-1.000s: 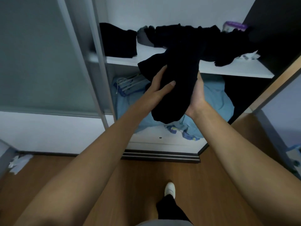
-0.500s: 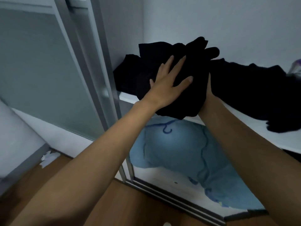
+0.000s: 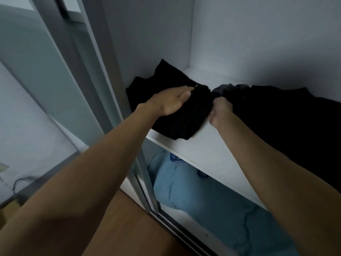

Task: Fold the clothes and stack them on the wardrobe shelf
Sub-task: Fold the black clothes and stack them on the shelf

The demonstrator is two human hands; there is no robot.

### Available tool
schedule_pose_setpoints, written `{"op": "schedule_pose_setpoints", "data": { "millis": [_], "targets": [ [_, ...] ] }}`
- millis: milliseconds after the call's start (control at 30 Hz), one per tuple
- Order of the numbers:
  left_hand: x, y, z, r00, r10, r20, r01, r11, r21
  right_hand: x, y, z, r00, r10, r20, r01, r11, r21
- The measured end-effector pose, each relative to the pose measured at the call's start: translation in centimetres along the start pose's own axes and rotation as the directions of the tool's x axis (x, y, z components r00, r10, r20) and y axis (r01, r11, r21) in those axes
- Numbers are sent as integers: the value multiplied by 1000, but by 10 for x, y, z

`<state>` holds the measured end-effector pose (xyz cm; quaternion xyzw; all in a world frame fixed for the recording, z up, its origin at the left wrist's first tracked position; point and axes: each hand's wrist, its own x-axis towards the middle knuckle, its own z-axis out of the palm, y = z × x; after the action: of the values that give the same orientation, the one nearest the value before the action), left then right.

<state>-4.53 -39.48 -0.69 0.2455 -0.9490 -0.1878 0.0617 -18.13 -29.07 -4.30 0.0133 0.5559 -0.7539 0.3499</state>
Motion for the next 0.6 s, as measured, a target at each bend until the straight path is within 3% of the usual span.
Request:
{"op": "schedule_pose_setpoints", "data": {
  "millis": [133, 233, 333, 433, 600],
  "targets": [
    [18, -34, 2, 956, -89, -280, 136, 978, 155, -1, 15, -11, 994, -21, 103, 37, 988, -153],
    [37, -41, 3, 960, -185, -211, 229, 950, 210, -2, 26, 21, 976, -154, 156, 193, 941, -279],
    [52, -47, 5, 956, -287, -62, 294, 939, 179, 7, 32, 38, 965, -234, 116, 262, 876, -406],
    [58, -57, 17, 938, -345, 12, 339, 926, 170, 16, 40, 38, 947, -305, 97, 296, 721, -627],
    [64, -58, 18, 940, -339, 27, 330, 929, 168, 19, 27, 29, 936, -299, 187, 344, 655, -673]
  ]
}}
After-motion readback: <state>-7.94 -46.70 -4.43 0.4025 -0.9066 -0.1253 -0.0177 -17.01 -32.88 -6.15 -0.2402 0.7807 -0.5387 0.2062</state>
